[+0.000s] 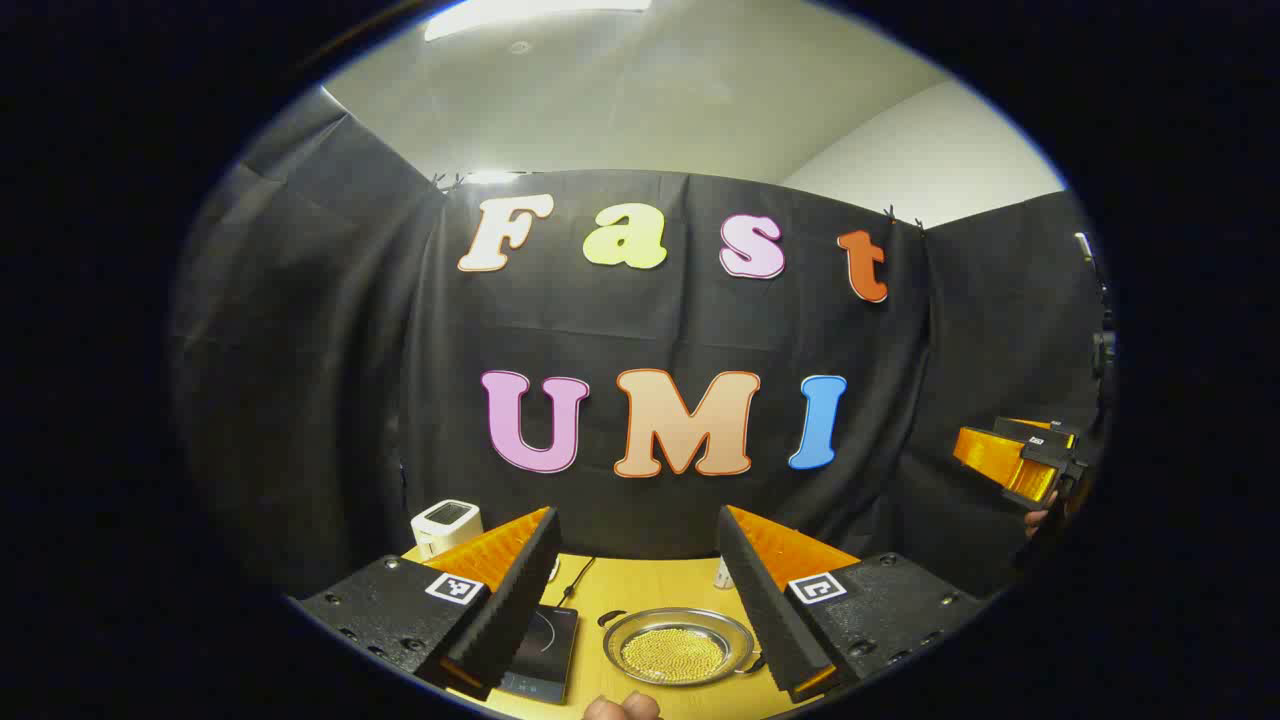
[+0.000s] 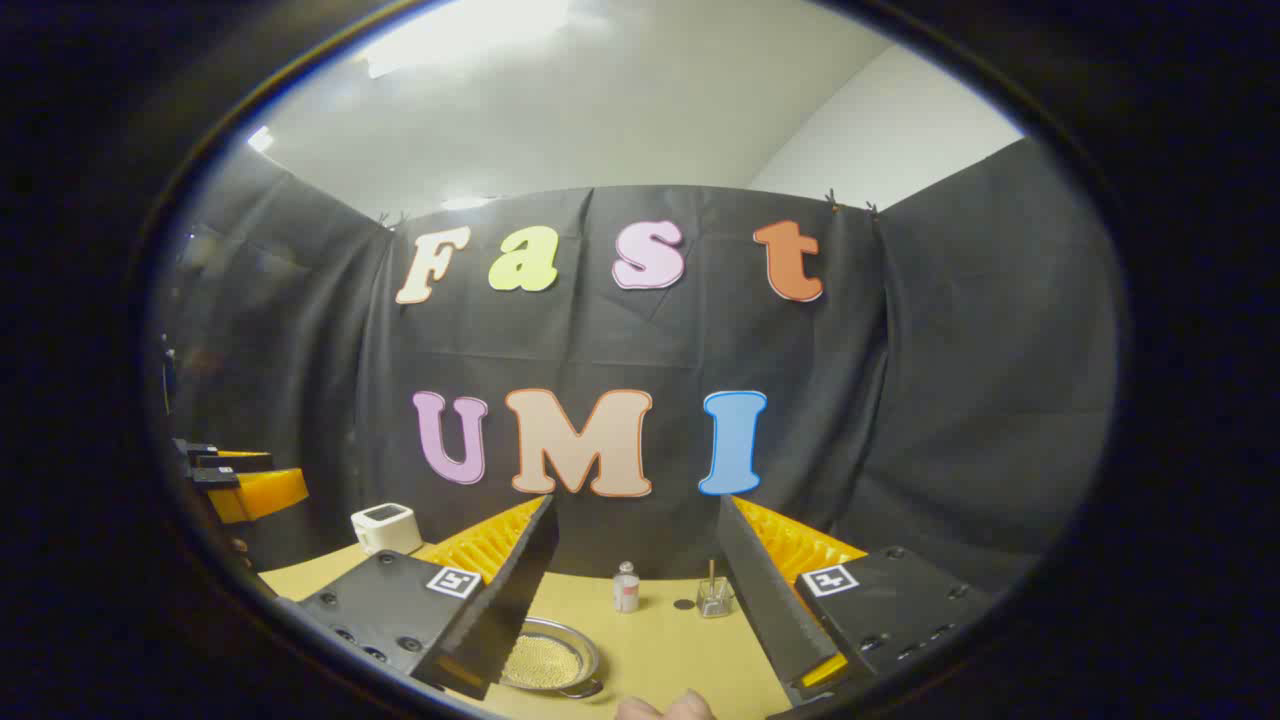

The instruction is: First push the handle of the pot to place it horizontally, then grasp the pot with both hands and set it on the induction cooktop.

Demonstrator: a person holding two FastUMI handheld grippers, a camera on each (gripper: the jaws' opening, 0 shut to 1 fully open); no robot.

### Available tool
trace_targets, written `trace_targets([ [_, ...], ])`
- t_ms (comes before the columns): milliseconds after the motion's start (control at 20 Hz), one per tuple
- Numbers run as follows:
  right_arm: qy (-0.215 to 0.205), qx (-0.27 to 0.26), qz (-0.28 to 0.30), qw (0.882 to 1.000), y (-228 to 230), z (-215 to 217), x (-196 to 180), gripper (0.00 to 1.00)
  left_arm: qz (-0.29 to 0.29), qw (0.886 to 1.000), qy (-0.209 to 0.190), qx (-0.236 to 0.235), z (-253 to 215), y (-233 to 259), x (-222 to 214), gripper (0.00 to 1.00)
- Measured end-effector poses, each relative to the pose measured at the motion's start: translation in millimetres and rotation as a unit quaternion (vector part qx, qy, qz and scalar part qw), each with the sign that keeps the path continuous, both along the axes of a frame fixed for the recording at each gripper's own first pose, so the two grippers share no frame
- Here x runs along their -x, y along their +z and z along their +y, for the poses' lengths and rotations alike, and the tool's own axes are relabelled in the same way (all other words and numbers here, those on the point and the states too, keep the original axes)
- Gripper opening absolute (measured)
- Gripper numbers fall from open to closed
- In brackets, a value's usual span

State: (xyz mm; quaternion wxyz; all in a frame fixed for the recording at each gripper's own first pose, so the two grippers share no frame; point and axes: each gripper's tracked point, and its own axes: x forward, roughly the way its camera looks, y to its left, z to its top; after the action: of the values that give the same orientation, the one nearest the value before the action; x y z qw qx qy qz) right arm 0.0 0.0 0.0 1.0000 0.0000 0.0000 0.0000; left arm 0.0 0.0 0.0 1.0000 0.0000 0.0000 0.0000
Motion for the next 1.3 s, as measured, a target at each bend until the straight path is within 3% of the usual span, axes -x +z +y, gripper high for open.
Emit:
trace_targets([
  [50, -0.001, -0.003, -0.001, 1.0, 1, -3, 0, 0.99, 0.002, 1.0, 0.001, 0.0, -2, -2, 2, 0.92],
  [250, 0.003, -0.009, 0.003, 1.0, -1, -6, 1, 0.99, 0.001, 1.0, 0.008, 0.001, -5, 0, 6, 0.95],
  [550, 0.018, 0.002, -0.001, 1.0, -1, 2, 3, 0.99, 0.005, 1.0, 0.024, 0.0, 0, -3, 14, 0.92],
  [750, 0.023, 0.027, -0.018, 0.999, 3, 10, 6, 0.99, 0.009, 0.999, 0.031, 0.004, 3, -6, 17, 0.95],
  [900, 0.032, 0.046, -0.019, 0.998, -2, 20, 8, 0.99, 0.011, 0.999, 0.036, 0.004, 9, -8, 19, 0.92],
  [1250, 0.043, 0.026, 0.006, 0.999, -12, 37, 6, 0.99, 0.011, 0.999, 0.043, 0.0, 25, -11, 24, 0.92],
  [1300, 0.041, 0.026, 0.009, 0.999, -15, 36, 4, 0.91, 0.011, 0.999, 0.043, 0.001, 27, -10, 24, 0.92],
])
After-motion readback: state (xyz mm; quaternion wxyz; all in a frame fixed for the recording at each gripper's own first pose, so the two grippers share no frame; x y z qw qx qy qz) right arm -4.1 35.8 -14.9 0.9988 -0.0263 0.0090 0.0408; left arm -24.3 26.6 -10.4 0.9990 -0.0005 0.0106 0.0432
